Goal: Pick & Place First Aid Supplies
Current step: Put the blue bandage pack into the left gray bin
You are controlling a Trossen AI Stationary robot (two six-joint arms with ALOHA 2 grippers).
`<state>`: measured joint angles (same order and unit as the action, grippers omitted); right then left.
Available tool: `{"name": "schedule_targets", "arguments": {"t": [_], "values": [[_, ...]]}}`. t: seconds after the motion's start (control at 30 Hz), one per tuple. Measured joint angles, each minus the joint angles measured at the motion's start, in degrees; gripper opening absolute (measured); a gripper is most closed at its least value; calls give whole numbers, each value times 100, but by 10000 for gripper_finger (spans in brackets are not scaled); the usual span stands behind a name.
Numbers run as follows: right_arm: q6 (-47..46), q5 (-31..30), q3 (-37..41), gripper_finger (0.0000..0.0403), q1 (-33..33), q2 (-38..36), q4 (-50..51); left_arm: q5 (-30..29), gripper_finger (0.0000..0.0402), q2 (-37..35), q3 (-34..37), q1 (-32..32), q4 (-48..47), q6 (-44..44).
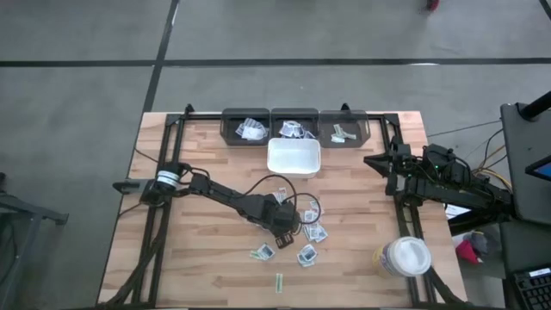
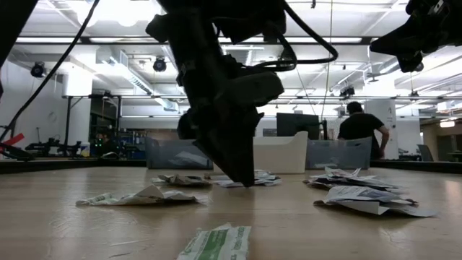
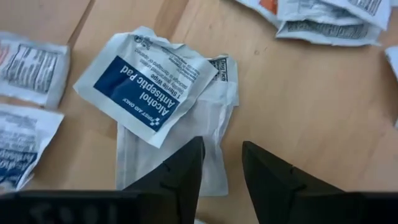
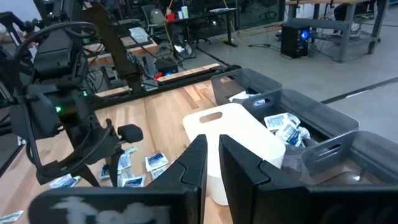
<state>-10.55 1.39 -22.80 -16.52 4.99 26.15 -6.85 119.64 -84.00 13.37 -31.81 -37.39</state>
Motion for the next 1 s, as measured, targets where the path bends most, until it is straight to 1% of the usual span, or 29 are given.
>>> {"name": "schedule_targets", "arguments": {"t": [0.17, 0.47, 0.53, 0.73, 0.8, 0.9, 1.0], "values": [[0, 0, 1, 38, -1, 0, 0, -143, 118, -9, 209, 51, 62, -193], [0, -2, 0, 38, 1, -1, 0, -293, 23, 10, 252, 66, 204, -238], [0, -2, 1, 38, -1, 0, 0, -295, 7, 17, 256, 66, 250, -235], [0, -2, 1, 38, -1, 0, 0, -304, 4, 6, 233, 63, 280, -281], [0, -2, 1, 38, -1, -1, 0, -204, 2, -30, 160, 48, 263, -235], [0, -2, 2, 38, -1, 1, 0, 153, 1, -145, 49, 2, 233, 12], [0, -2, -1, 38, -1, 1, 2, 720, 0, -395, -50, -62, 132, 213]]}}
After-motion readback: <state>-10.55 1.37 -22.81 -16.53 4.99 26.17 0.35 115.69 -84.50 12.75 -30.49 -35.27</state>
